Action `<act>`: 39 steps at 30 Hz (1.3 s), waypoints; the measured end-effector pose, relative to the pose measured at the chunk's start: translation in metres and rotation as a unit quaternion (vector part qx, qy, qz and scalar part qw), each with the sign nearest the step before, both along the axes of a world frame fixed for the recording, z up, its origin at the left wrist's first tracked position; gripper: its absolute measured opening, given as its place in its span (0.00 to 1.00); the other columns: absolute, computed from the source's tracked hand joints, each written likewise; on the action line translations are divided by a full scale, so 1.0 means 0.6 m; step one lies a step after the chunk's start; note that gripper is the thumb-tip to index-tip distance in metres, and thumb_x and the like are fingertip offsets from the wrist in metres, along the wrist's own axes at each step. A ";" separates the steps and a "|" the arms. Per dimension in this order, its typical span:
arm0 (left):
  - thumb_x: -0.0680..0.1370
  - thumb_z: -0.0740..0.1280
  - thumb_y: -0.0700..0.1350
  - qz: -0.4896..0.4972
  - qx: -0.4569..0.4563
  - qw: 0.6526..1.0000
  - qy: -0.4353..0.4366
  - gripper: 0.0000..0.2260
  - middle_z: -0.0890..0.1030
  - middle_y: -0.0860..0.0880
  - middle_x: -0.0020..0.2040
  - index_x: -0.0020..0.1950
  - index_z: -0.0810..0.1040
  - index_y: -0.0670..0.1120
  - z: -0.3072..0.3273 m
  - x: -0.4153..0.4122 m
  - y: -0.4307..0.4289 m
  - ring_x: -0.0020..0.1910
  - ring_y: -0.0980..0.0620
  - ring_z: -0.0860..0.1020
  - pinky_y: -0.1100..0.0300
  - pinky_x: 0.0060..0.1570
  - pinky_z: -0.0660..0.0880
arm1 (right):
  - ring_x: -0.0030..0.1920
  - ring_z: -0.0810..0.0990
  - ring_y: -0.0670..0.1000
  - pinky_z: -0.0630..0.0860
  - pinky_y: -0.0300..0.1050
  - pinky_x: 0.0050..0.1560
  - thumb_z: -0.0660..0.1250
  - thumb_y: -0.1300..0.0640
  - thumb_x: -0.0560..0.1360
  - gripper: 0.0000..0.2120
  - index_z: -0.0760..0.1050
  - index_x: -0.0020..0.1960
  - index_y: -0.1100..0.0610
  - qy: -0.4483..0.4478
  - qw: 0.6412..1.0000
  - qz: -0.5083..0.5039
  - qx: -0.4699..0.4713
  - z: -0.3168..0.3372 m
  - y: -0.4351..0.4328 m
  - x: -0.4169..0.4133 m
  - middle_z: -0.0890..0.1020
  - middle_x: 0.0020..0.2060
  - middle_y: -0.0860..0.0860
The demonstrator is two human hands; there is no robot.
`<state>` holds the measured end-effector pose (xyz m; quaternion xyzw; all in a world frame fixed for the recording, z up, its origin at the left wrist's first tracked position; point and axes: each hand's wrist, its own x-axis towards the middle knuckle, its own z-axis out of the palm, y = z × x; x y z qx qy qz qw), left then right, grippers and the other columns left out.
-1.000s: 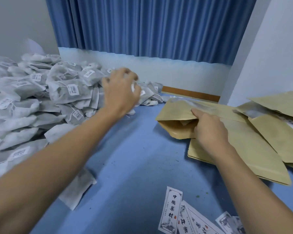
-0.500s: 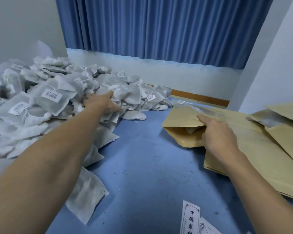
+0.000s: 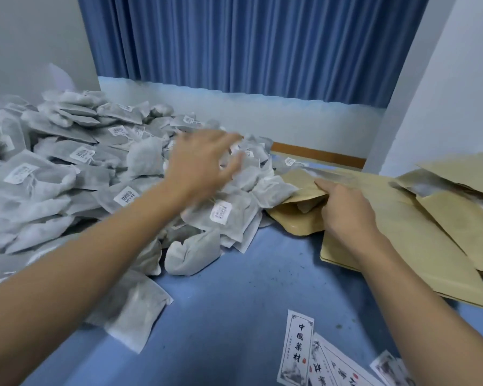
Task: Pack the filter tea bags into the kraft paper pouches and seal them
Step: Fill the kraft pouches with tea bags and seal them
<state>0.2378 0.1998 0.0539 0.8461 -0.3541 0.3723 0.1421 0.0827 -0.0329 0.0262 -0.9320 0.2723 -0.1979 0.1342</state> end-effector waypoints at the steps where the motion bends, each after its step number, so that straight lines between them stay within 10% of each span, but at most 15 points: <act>1: 0.79 0.52 0.67 0.081 0.004 0.997 0.005 0.21 0.76 0.50 0.69 0.67 0.72 0.62 0.009 0.027 0.015 0.68 0.42 0.72 0.36 0.64 0.65 | 0.60 0.77 0.64 0.74 0.51 0.54 0.55 0.66 0.74 0.34 0.68 0.74 0.39 -0.003 1.000 -0.003 -0.002 0.000 0.001 0.000 0.79 0.64 0.56; 3: 0.77 0.51 0.68 0.214 0.047 0.954 0.206 0.27 0.62 0.46 0.79 0.75 0.63 0.64 -0.006 0.075 0.050 0.78 0.36 0.57 0.26 0.69 0.47 | 0.56 0.78 0.64 0.72 0.49 0.47 0.55 0.66 0.73 0.32 0.72 0.70 0.40 -0.013 1.000 -0.008 -0.009 0.001 0.005 -0.003 0.80 0.60 0.57; 6: 0.75 0.48 0.75 0.241 0.049 0.872 0.424 0.38 0.52 0.43 0.82 0.80 0.56 0.59 -0.089 0.096 0.079 0.80 0.36 0.45 0.31 0.74 0.47 | 0.47 0.77 0.62 0.68 0.46 0.42 0.56 0.67 0.71 0.31 0.75 0.65 0.40 -0.025 0.999 -0.019 -0.017 0.006 0.009 -0.013 0.82 0.52 0.56; 17: 0.68 0.52 0.69 0.109 0.008 0.907 0.406 0.37 0.69 0.42 0.71 0.73 0.71 0.56 -0.141 0.011 -0.020 0.72 0.41 0.62 0.44 0.72 0.57 | 0.44 0.72 0.60 0.67 0.47 0.42 0.57 0.68 0.70 0.29 0.76 0.63 0.42 -0.057 0.996 -0.056 -0.031 0.032 -0.001 -0.042 0.81 0.52 0.58; 25: 0.75 0.66 0.49 0.045 -0.029 0.937 0.346 0.04 0.76 0.47 0.60 0.49 0.77 0.54 -0.129 -0.105 -0.116 0.64 0.42 0.70 0.39 0.67 0.61 | 0.43 0.71 0.59 0.68 0.47 0.39 0.60 0.70 0.72 0.28 0.75 0.65 0.45 -0.108 0.989 -0.086 -0.061 0.050 -0.013 -0.084 0.81 0.48 0.58; 28: 0.77 0.58 0.52 -0.042 -0.181 0.946 0.264 0.14 0.80 0.49 0.58 0.54 0.81 0.51 -0.101 -0.127 -0.118 0.61 0.49 0.74 0.41 0.69 0.65 | 0.42 0.72 0.60 0.69 0.47 0.39 0.60 0.69 0.72 0.29 0.76 0.65 0.44 -0.116 0.986 -0.092 -0.072 0.063 -0.020 -0.109 0.74 0.41 0.55; 30: 0.81 0.55 0.61 -0.211 -0.268 0.883 0.322 0.19 0.83 0.53 0.50 0.55 0.81 0.51 -0.073 -0.154 -0.120 0.51 0.56 0.79 0.51 0.58 0.74 | 0.44 0.74 0.62 0.71 0.49 0.40 0.59 0.69 0.71 0.29 0.75 0.65 0.44 -0.118 0.986 -0.095 -0.068 0.070 -0.027 -0.123 0.71 0.40 0.53; 33: 0.73 0.65 0.70 -0.274 -0.158 0.851 0.420 0.25 0.82 0.61 0.52 0.64 0.78 0.58 -0.058 -0.196 -0.139 0.48 0.63 0.80 0.61 0.53 0.77 | 0.42 0.71 0.59 0.69 0.48 0.39 0.60 0.69 0.71 0.27 0.76 0.63 0.46 -0.107 0.987 -0.101 -0.071 0.069 -0.032 -0.139 0.70 0.40 0.52; 39: 0.72 0.77 0.44 -0.269 -0.278 0.892 0.233 0.15 0.78 0.50 0.53 0.58 0.81 0.48 -0.051 -0.254 -0.155 0.48 0.58 0.76 0.66 0.50 0.74 | 0.46 0.74 0.61 0.68 0.47 0.43 0.63 0.67 0.72 0.25 0.76 0.65 0.47 -0.092 0.988 -0.120 -0.038 0.051 -0.046 -0.166 0.79 0.54 0.59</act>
